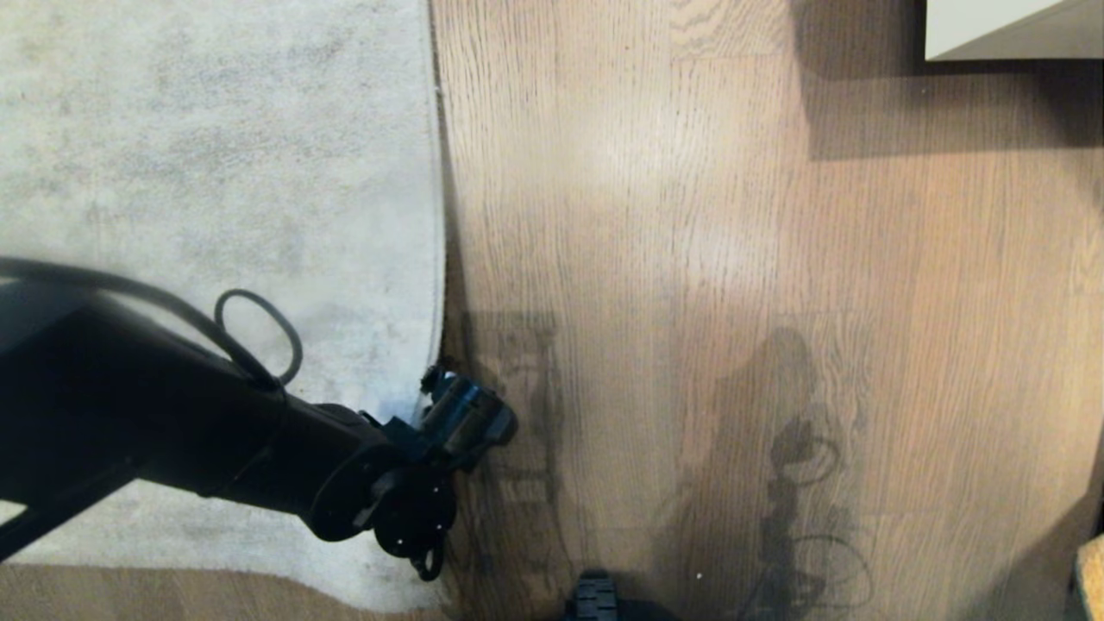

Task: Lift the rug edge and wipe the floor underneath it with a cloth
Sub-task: Lift up the carpet

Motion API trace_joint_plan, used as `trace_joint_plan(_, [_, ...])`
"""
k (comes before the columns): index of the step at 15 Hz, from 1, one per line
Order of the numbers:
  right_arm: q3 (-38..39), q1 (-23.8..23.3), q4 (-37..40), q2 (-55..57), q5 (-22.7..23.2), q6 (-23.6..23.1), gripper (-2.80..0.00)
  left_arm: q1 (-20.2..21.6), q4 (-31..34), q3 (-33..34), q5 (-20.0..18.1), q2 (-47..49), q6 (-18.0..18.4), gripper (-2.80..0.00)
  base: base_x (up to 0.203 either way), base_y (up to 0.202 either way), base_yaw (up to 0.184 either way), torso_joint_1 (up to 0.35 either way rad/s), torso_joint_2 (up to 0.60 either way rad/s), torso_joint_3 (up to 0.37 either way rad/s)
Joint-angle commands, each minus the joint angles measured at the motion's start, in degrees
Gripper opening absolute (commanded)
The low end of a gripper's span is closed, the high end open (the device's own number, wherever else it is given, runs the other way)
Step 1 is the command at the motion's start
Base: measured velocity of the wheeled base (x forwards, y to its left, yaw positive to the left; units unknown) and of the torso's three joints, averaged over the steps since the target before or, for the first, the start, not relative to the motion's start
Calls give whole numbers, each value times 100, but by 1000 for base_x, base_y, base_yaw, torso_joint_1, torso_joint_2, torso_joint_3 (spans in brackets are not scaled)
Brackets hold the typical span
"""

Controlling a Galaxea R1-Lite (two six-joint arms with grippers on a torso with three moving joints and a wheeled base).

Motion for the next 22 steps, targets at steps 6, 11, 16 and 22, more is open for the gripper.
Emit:
trace_joint_plan(6, [-1,2,3,7,6,-6,-280,-134,-1258,1146,254,18,31,0,0,0,0,0,0,0])
trace_joint_plan(11, [-1,2,3,7,6,-6,-280,-207,-1516,1558,699,10,33,0,0,0,0,0,0,0])
trace_joint_plan(16, [-1,2,3,7,6,-6,-280,-399,-1516,1815,1135,10,42,0,0,0,0,0,0,0])
trace_joint_plan(22, [-1,2,3,7,6,-6,-280,-618,-1963,2036,1152,45,-19,0,0,0,0,0,0,0])
